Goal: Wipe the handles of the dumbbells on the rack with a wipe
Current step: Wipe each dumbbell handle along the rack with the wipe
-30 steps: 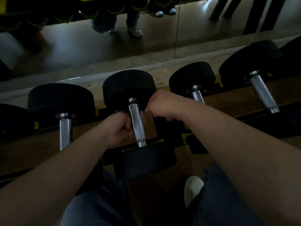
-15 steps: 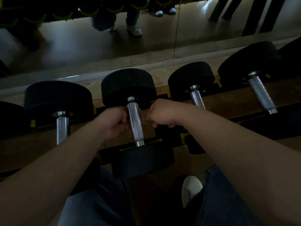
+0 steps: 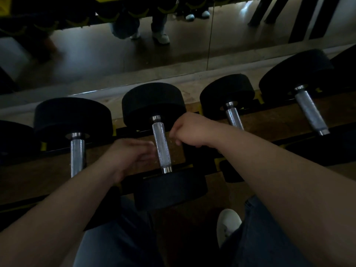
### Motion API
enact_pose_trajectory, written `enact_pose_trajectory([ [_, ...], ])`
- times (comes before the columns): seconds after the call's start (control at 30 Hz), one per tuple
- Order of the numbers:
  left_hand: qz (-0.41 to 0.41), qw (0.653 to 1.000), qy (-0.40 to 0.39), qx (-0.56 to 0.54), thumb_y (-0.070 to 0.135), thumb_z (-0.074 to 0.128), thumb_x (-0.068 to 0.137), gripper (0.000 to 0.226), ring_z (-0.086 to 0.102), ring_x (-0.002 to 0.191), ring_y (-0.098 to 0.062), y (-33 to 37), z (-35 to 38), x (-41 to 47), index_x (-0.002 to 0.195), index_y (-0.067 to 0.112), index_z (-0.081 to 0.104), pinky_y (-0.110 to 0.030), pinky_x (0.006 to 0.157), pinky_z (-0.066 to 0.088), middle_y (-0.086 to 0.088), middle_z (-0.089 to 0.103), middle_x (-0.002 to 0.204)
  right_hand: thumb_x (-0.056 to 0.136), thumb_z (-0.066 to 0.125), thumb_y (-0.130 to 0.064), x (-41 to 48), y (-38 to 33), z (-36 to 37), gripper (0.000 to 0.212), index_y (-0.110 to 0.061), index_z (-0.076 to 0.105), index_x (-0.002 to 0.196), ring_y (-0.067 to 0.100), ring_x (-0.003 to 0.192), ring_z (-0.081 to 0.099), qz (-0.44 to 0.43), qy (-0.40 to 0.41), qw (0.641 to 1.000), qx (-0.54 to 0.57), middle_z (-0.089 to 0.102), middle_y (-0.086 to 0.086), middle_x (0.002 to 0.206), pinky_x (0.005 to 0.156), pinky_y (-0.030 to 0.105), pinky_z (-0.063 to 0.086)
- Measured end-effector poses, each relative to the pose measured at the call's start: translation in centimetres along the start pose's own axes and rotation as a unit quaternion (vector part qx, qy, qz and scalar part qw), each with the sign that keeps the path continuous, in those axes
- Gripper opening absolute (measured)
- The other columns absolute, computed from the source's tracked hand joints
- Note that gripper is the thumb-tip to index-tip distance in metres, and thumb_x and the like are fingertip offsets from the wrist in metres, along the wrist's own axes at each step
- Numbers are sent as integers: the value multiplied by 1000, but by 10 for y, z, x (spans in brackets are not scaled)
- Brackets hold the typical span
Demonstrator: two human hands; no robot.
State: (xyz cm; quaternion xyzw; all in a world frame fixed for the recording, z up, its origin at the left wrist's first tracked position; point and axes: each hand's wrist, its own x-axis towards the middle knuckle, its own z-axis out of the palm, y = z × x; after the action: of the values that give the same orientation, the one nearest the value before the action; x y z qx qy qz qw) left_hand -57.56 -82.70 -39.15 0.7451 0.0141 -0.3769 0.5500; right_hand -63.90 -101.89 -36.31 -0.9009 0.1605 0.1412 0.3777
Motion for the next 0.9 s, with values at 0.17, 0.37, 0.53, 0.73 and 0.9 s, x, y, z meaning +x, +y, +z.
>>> enact_pose_trajectory([
  [0.17,34,998,-20,-48,19,71,89,9,71,83,-4,18,-1,-7,97,21,75,-26,83,52,6,77,90,87,76,-32,-4,-8,4,27,-29,73,114,2,92,67,-95,32,991,92,70,-12,98,79,19,53],
  [0.37,17,994,-55,-96,11,68,90,21,71,84,-7,21,5,-6,110,18,70,-27,85,51,1,77,96,85,80,-25,2,-9,11,19,-27,76,103,-1,90,69,-125,54,986,91,74,-11,94,89,22,56],
  [0.53,21,999,-3,-30,9,67,92,29,70,103,-18,9,-1,0,118,21,63,-29,74,54,-6,74,111,91,72,-28,21,4,23,19,-23,76,109,9,91,65,-2,131,987,98,69,-9,95,79,24,53],
  [0.73,20,996,-80,-19,4,69,90,42,75,95,-24,-13,2,0,130,13,59,-34,77,62,-11,75,109,88,74,-17,3,13,27,7,-23,75,91,12,61,54,60,-142,988,10,65,0,80,49,22,42],
  [0.9,20,995,-98,7,10,73,89,46,74,97,-26,-13,-2,5,132,14,56,-43,91,59,-11,74,111,87,74,-14,12,7,32,14,-24,74,97,17,85,64,124,-4,965,233,71,0,97,63,29,50],
])
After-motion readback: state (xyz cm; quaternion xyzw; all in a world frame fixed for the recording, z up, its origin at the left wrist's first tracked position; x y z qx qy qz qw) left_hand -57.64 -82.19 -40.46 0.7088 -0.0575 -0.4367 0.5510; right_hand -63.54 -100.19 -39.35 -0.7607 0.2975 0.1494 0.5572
